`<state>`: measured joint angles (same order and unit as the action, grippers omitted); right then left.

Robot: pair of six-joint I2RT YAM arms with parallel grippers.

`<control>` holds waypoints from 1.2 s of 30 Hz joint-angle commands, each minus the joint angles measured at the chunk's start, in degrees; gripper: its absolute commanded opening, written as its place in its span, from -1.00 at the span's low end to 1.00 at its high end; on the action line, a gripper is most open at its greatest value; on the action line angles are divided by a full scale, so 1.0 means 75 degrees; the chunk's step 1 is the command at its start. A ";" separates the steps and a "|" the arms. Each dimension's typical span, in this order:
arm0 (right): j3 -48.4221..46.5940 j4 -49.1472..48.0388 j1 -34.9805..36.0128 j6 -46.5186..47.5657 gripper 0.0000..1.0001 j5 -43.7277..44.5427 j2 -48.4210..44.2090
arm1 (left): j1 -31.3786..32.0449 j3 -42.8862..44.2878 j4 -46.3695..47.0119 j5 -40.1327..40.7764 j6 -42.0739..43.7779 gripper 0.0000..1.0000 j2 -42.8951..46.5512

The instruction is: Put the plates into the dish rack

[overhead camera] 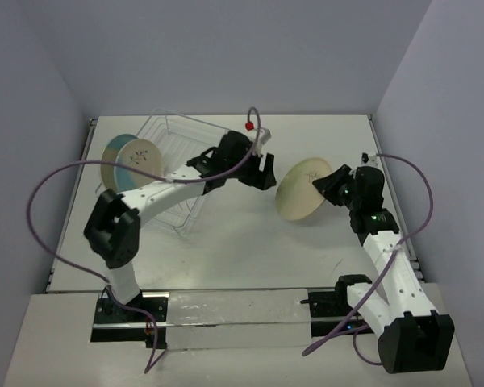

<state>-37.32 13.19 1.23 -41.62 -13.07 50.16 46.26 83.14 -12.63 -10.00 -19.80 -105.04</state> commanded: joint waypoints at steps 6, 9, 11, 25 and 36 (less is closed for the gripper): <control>-0.1702 -0.2055 -0.0036 0.0255 -1.00 -0.2545 0.0049 | -0.0540 -0.0956 0.1015 -0.0387 0.0555 0.99 0.2635; -0.1678 -0.3602 -0.0038 -0.0275 -1.00 -0.3639 0.0327 | -0.0975 -0.1432 0.1584 -0.1491 0.0280 0.99 0.2937; -0.1537 -0.4565 -0.0036 -0.0742 -1.00 -0.4243 0.0405 | -0.1331 -0.1673 0.1916 -0.2033 0.0122 0.99 0.2964; -0.1471 -0.6787 -0.0012 -0.2313 -1.00 -0.5664 0.0896 | -0.1485 -0.2014 0.2831 -0.3976 0.0244 0.99 0.2626; -0.1565 -0.6903 -0.0033 -0.2248 -1.00 -0.5608 0.1428 | -0.1492 -0.2027 0.3501 -0.4961 -0.0179 -0.72 0.2679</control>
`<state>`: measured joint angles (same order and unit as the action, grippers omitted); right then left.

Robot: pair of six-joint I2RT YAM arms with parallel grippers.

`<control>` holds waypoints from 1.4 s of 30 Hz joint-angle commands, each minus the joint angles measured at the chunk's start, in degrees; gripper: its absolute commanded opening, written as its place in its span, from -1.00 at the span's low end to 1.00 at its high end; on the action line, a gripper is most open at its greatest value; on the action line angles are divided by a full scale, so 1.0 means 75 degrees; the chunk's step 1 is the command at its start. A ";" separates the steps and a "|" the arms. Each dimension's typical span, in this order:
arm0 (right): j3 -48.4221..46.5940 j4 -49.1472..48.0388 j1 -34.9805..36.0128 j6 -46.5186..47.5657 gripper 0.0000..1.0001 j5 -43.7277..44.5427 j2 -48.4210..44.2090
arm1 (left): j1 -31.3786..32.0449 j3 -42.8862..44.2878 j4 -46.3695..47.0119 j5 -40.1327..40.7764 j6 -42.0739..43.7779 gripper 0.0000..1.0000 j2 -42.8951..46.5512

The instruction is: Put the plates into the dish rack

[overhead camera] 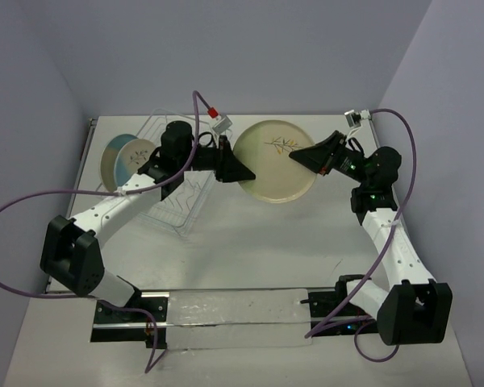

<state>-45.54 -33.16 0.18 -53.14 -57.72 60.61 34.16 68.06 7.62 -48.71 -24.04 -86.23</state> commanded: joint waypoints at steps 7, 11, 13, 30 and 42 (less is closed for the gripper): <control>-0.0747 0.0610 0.0105 0.0484 -1.00 0.0664 0.0274 | 0.0098 -0.0181 0.0870 0.1196 0.0381 -1.00 0.0669; -0.0974 0.1151 0.0105 0.1126 -0.50 0.0833 0.0436 | 0.0098 -0.0400 0.1350 0.1602 0.0240 -1.00 0.1103; -0.1126 0.1462 0.0113 0.1414 -0.16 0.0813 0.0561 | 0.0098 -0.0383 0.1299 0.1899 0.0248 -1.00 0.1230; -0.1592 0.2703 0.0062 0.2360 0.99 0.1942 0.0918 | 0.0087 -0.0226 0.0585 0.4712 0.0117 -1.00 0.1894; -0.1237 0.2922 -0.0324 0.2667 0.99 0.3051 0.0735 | -0.0007 0.0779 -0.0494 0.7111 0.1078 -1.00 0.1878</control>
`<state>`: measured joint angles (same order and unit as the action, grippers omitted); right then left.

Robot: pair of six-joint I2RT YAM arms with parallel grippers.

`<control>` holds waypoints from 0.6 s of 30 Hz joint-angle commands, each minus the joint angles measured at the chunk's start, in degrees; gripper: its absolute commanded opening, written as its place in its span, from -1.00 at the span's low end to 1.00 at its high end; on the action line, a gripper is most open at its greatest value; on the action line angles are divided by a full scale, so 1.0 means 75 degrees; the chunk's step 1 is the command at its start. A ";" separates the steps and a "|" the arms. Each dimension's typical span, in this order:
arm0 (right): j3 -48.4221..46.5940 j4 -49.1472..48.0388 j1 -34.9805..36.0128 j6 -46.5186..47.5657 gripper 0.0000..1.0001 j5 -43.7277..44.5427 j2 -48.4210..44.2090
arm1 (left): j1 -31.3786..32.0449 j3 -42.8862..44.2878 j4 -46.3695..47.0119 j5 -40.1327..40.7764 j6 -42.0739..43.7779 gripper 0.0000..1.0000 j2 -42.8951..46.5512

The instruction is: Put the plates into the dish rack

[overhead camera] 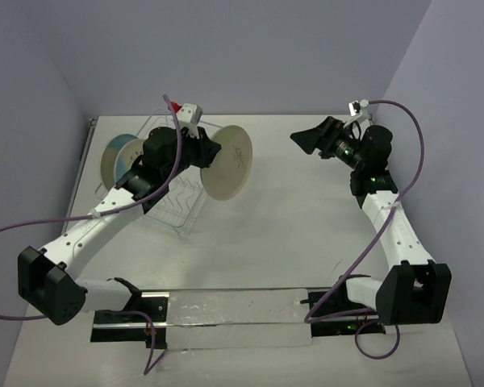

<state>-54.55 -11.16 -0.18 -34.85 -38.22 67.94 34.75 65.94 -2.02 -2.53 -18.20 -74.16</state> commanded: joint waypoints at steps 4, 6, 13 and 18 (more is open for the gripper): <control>0.0008 -0.0024 -0.0493 0.0119 0.99 0.0365 -0.0246 | -0.0340 0.1739 0.0389 0.1208 0.0447 -1.00 0.0037; 0.0020 -0.0024 -0.0546 0.0103 0.99 0.0311 -0.0227 | -0.0515 0.2093 0.0116 0.1344 0.0512 -1.00 -0.0037; -0.0027 0.0174 -0.0644 0.0613 0.99 0.0291 -0.0211 | -0.0964 0.2529 -0.0176 0.1768 0.1908 -1.00 -0.0225; -0.0191 0.0782 -0.0644 0.1149 0.99 0.0554 -0.0260 | -0.1459 0.2807 -0.0509 0.1886 0.2530 -1.00 -0.0374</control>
<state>-54.22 -8.49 -4.56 -30.88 -35.94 67.83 26.53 81.41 -9.92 9.45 -5.15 -76.93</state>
